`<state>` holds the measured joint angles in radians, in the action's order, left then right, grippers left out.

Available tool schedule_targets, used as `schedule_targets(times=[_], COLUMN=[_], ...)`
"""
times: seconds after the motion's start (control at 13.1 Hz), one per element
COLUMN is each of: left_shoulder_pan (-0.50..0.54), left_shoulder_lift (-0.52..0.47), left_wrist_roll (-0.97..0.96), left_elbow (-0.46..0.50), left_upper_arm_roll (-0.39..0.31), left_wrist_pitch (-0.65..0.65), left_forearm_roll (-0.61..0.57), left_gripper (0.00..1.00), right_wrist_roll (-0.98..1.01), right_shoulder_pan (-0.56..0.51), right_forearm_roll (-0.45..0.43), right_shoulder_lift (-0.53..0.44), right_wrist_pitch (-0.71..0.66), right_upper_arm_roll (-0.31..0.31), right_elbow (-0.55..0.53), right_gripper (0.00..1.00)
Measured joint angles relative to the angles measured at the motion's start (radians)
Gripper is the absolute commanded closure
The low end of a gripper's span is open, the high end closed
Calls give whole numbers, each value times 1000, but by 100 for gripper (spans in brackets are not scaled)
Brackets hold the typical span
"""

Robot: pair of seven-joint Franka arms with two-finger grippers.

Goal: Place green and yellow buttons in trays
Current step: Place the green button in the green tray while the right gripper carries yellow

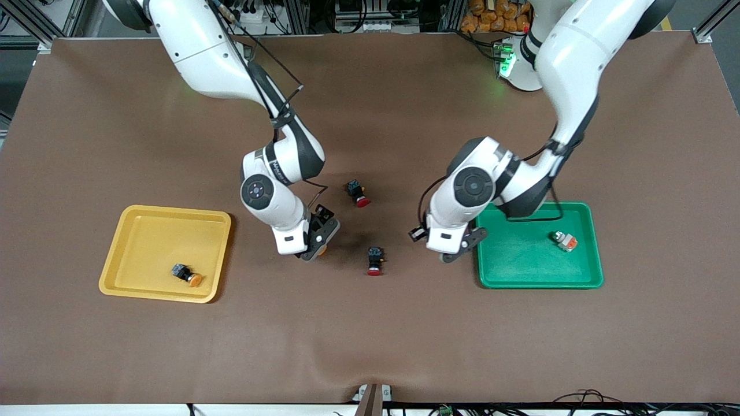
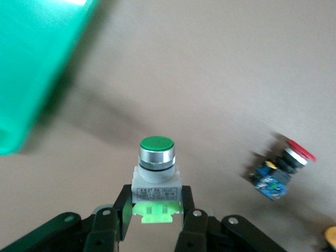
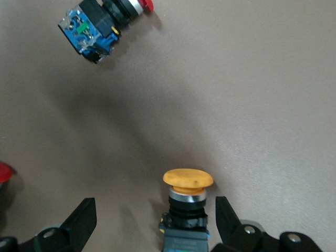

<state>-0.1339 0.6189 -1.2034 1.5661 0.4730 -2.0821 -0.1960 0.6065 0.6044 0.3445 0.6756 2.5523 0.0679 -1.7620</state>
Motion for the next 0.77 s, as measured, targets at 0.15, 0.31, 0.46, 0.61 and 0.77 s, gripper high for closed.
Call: schedule_targets(times=[0.15,0.31,0.46,0.61,0.77], left_shoulder_pan=[71,159,242,305,344], left_shoulder_lift=[-45,-50,-47,-38,-13], left_wrist_roll=[105,209,299,379,446], left_elbow=[27,69,102,122,134], left_upper_arm_roll=[-6,-10,-12,-13,-13], left_wrist_pitch=[60,63,63,62,55], left_forearm_roll=[0,0,0,0,0], left_gripper=[100,100,100,100,100], right_wrist_roll=[14,44,66,66,66], right_shoulder_pan=[-2,-9,-12,-7,-7], right_forearm_roll=[0,0,0,0,0], right_shoulder_lift=[-1,-1,-2,-3,-14], right_wrist_pitch=[25,46,102,129,141], right_upper_arm_roll=[10,17,18,16,17], right_elbow=[-30,-47,-77,-100,-109], right_gripper=[0,0,74,100,100])
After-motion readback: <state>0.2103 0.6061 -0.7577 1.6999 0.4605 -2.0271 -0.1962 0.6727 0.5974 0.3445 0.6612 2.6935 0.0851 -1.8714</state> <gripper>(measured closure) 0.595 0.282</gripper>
